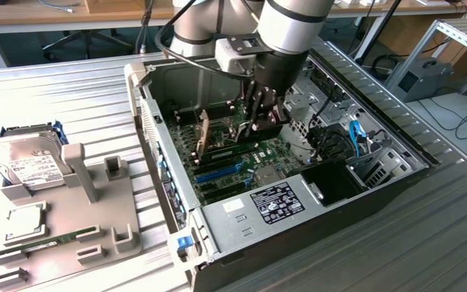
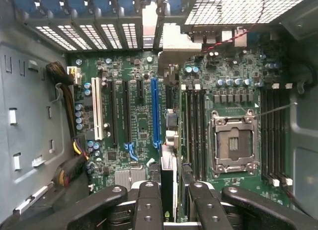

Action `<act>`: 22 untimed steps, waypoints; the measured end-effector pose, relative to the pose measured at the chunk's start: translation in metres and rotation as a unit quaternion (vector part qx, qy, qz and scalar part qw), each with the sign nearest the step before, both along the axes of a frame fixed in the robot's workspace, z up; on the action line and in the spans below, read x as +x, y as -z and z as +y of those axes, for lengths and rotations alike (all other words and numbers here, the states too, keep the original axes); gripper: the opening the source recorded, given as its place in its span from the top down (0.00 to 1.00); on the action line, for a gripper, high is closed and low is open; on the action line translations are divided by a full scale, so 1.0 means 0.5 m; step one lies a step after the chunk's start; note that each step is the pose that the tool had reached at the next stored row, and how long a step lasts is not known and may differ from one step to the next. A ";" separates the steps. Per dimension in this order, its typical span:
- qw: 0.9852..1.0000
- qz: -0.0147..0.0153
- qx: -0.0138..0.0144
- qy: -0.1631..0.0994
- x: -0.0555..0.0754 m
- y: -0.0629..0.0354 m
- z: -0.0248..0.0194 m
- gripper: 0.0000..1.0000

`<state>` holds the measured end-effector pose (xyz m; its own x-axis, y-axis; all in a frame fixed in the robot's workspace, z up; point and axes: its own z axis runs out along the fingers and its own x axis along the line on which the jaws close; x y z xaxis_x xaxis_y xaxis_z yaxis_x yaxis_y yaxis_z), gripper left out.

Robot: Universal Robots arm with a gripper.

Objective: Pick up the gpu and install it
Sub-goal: 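Insert the gpu into the slot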

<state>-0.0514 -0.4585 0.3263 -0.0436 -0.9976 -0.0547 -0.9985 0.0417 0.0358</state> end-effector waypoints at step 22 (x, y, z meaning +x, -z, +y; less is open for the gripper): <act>1.000 0.000 0.000 0.000 -0.038 0.049 -0.0343 0.74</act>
